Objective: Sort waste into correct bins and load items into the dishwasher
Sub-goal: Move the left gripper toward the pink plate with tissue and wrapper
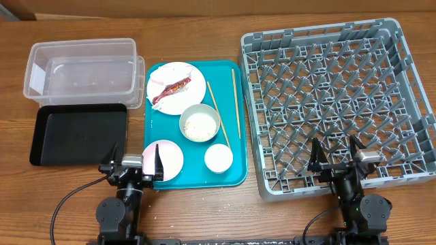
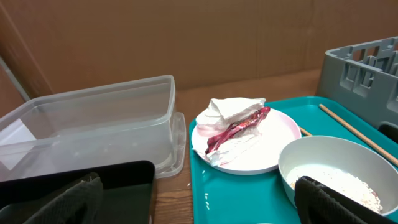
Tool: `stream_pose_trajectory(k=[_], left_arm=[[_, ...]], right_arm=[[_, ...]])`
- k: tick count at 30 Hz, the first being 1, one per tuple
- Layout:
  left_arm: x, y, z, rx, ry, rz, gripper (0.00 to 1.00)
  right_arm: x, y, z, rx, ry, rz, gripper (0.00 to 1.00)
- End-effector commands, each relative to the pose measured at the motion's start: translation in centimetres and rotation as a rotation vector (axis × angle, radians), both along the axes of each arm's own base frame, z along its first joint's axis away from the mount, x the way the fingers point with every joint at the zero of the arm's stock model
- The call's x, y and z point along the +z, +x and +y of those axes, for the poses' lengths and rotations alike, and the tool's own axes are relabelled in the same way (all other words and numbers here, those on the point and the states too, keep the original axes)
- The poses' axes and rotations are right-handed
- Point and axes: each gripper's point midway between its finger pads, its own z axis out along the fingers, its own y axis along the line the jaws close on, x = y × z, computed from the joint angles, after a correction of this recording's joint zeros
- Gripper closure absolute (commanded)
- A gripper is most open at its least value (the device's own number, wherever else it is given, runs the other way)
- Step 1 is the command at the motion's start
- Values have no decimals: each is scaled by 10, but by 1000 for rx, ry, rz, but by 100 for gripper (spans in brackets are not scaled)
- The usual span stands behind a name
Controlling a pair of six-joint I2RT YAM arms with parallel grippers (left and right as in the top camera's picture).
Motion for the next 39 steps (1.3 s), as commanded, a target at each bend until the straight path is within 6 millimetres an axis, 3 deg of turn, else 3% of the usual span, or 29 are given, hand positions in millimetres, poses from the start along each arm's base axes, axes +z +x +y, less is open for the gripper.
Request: stream_pose_trajectory(k=[1,33,36,39], left_arm=[[0,0,2,13,-13,-4,0],[1,0,4,19,11,-9,0],[4,0,-2,-14,8,-20,0],[20,-1,-20,-122,7,-87,0]], right_arm=[[-2,0,-1,-5,-1,-2,0],[4,0,-1,-5,-1,-27,0],[10,-1,6,36,-2,-53,0],[22,-4,18,112,-8,-105,0]])
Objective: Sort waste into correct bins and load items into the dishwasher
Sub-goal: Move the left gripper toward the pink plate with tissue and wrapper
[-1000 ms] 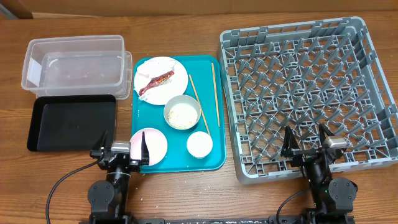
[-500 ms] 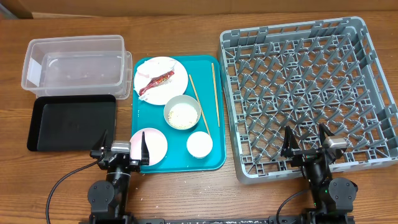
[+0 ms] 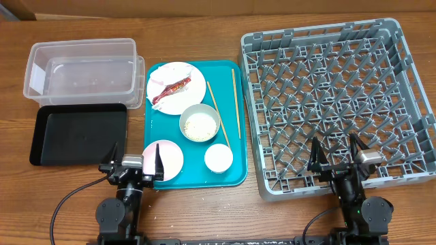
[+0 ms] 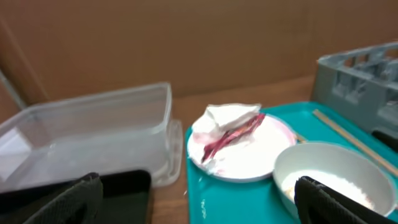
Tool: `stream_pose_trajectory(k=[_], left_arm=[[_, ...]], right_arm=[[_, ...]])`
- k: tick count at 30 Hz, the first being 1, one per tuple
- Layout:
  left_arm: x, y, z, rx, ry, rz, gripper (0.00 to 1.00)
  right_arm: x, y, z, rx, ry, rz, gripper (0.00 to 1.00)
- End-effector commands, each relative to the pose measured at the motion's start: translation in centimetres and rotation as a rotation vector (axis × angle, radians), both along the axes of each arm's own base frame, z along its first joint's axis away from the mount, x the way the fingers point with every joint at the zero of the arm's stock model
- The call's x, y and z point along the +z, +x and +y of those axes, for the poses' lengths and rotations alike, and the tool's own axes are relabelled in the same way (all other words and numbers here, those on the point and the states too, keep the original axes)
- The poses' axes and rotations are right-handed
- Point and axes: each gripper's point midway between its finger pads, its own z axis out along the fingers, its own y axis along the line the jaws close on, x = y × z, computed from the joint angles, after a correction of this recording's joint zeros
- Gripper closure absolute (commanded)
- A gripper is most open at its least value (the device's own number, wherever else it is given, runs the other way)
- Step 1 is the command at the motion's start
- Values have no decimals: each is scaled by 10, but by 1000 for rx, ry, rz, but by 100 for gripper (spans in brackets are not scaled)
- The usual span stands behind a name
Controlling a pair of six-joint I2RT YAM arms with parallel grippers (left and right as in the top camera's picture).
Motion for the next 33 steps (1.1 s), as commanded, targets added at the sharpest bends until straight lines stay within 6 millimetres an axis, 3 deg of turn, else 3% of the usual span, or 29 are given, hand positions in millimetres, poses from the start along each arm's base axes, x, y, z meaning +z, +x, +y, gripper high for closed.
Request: stream_pose_trajectory(k=[1,2,5,9,14,16,22,26,30,33], left_arm=[[18,-3,-20,-121,9,-80,0],[25,-4,-24,-146,12,-110,0],[92,-19,-31,-179,43,-369,0],[149,-32,-33,-187,55,-444,0],[179,-14,-47,-275,76,-381,0],[187,13,-55,-332,62,-265,0],[195,75,-71,-456,102,0,0],[190,130,-76,-528,119,209,0],[166,175,-76,-574,123,461,0],[137,189,-77,-630,166,631,0]], right_arm=[[7,-4,12,76,-8,-43,0],[13,-4,13,82,-11,-67,0],[64,-17,14,82,-26,-286,0],[115,-37,16,91,-39,-429,0],[149,-52,17,90,-43,-480,0],[158,-53,17,91,-39,-430,0],[167,-39,17,97,-27,-256,0],[163,-16,16,98,-15,-86,0],[141,15,20,126,1,140,0],[125,30,33,211,15,235,0]])
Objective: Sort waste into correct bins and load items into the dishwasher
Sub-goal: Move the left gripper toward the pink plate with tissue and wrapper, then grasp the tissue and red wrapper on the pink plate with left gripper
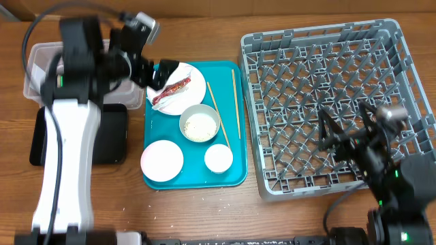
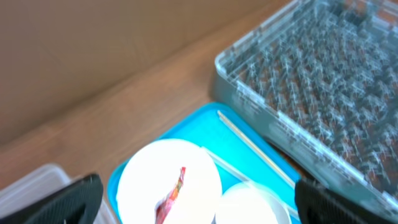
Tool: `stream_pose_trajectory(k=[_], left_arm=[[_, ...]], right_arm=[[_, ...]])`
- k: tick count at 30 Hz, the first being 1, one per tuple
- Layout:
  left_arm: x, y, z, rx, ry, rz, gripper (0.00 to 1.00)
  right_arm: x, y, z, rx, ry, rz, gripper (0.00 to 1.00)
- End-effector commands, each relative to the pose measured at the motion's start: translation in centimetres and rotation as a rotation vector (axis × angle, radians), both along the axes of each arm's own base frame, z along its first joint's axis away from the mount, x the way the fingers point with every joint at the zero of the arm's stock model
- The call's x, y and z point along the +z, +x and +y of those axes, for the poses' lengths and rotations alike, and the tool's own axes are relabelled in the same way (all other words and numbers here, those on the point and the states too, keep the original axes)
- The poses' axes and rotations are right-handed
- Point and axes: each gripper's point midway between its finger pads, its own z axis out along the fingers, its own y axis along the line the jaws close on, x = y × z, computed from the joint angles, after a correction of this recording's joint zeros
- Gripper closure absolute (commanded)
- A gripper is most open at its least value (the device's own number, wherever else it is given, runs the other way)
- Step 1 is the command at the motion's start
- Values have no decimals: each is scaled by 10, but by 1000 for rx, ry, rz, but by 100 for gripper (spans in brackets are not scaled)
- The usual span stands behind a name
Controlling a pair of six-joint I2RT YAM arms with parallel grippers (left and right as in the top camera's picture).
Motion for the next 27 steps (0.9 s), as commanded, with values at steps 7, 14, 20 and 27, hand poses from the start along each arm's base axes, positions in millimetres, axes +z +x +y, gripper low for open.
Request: stream_pose_trajectory(k=[7,14,20,27], left_arm=[[-85,56,-5,-194,150,193,0],[-131,75,0,-185,166,260,0],[-185,101,35,-45,412,314,2],[-261,91,25,-96,447,478,0]], right_arm=[[-57,39,30,198,66,267,0],[-97,56,34,223,93,405,0],[-104,59,34,222,96,427,0],[-104,59,34,221,96,427,0]])
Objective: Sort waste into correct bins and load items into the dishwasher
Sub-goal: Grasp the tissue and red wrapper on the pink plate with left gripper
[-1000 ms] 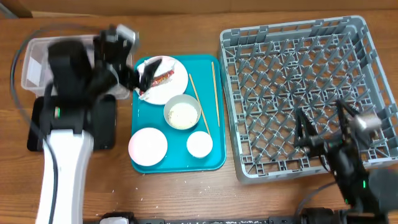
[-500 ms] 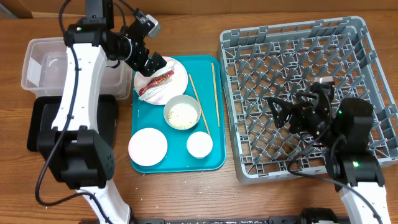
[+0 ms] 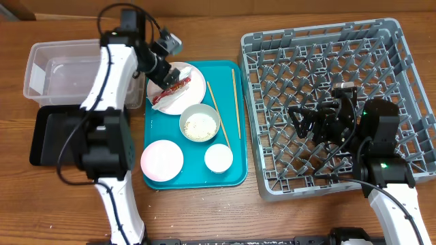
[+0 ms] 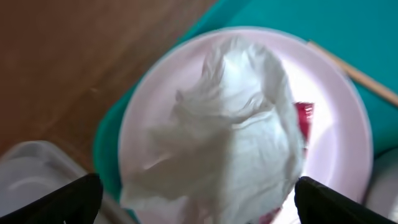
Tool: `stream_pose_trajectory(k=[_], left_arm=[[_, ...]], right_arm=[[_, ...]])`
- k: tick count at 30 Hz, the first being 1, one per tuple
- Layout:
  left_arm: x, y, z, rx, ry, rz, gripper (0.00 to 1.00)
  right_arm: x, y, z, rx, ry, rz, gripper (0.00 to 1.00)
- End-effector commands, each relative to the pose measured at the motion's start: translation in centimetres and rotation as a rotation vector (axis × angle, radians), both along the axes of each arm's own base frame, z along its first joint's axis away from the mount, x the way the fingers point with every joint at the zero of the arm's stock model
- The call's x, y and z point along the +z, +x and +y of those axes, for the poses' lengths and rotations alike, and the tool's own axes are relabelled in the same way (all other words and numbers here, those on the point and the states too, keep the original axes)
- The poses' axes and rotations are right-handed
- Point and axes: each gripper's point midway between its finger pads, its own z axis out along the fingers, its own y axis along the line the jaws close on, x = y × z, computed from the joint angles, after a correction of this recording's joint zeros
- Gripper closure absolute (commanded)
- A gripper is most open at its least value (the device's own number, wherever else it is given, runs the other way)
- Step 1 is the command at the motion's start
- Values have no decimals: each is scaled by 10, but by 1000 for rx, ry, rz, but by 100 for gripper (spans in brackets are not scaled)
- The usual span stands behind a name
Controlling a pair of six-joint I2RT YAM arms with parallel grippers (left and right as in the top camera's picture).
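Observation:
A white plate (image 3: pixel 182 92) at the far end of the teal tray (image 3: pixel 231 178) holds a crumpled white napkin (image 4: pixel 236 130) and a red wrapper (image 3: pixel 176 86). My left gripper (image 3: pixel 163 68) hangs open close above the napkin, its fingertips (image 4: pixel 68 199) spread wide at either side of it, touching nothing. Also on the tray are a bowl with crumbs (image 3: pixel 199 125), a small white cup (image 3: pixel 218 158), a pink plate (image 3: pixel 162 160) and two chopsticks (image 3: pixel 234 102). My right gripper (image 3: pixel 301 122) is open above the grey dish rack (image 3: pixel 402 82), holding nothing.
A clear plastic bin (image 3: pixel 75 71) stands at the far left, with a black tray bin (image 3: pixel 48 139) in front of it. The left arm reaches across both. The rack fills the right half of the wooden table (image 3: pixel 204 27).
My left gripper has come down from high over the tray's far end to just above the napkin on the plate. My right gripper has shifted left over the rack's middle.
At the two oldest moments both arms sat low at the table's front edge, grippers open. Then both were raised, the left near the clear bin and plate, the right over the rack. Now the left is open close over the napkin.

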Motion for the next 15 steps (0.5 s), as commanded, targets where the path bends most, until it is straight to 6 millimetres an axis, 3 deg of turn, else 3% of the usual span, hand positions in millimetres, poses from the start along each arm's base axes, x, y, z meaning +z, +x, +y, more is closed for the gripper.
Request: stream_pose_trajectory(k=[1,5,10,12,13,15], left_arm=[[-31,-3,-6,-27,45,63,0],[-58,-14,-20,-60,63,133,2],[-74,-20,-25,-78,126,164,9],[-79,-20,-23,-78,145,171,20],[-80,-20,-23,-78,145,172,30],[-80,-20,-23,-74,143,171,68]], right_arm=[[14,4,-1,-1,6,-37,0],[14,4,-1,-1,6,-33,0],[13,4,-1,-1,6,-30,0],[13,4,-1,-1,6,-31,0],[13,4,-1,-1,6,-30,0],[13,4,-1,-1,6,-31,0]])
